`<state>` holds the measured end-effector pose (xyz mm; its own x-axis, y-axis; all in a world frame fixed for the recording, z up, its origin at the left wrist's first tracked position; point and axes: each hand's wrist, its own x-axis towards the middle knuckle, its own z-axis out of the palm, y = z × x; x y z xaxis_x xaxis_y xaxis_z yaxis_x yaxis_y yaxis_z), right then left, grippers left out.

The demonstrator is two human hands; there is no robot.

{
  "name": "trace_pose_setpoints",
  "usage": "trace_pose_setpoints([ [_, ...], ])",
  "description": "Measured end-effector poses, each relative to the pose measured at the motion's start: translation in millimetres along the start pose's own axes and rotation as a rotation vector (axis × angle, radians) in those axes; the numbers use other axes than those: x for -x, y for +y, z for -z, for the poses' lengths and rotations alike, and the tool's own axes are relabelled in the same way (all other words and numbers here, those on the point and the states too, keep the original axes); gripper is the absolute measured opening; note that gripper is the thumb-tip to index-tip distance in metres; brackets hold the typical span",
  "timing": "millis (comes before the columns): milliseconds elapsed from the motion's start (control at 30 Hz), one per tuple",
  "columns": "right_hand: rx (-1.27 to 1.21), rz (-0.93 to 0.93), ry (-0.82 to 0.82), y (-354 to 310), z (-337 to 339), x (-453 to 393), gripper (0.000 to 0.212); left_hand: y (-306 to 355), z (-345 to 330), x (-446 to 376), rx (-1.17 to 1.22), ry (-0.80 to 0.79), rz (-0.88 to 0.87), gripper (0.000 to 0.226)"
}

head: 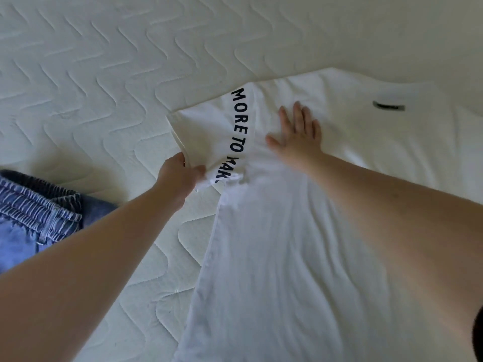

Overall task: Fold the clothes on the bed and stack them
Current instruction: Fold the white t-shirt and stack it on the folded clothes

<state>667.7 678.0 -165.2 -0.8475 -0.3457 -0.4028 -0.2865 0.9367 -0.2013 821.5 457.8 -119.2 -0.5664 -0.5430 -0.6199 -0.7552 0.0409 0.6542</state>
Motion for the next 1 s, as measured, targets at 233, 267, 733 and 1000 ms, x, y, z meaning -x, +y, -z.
trace_pose_setpoints([
  [233,-0.032,0.058,0.124,11,-13,62,0.067,-6,-1,16,0.129,0.149,-0.04,0.026],
  [267,-0.014,0.062,0.068,13,-17,63,0.067,-10,-1,17,0.127,0.14,-0.031,0.026],
  [733,-0.735,0.082,0.185,-42,12,86,0.047,23,0,48,0.145,-0.081,-0.275,0.057],
  [1000,-1.703,-0.202,-0.123,-7,97,99,0.062,71,-84,110,-0.192,-0.217,-0.712,0.053],
])
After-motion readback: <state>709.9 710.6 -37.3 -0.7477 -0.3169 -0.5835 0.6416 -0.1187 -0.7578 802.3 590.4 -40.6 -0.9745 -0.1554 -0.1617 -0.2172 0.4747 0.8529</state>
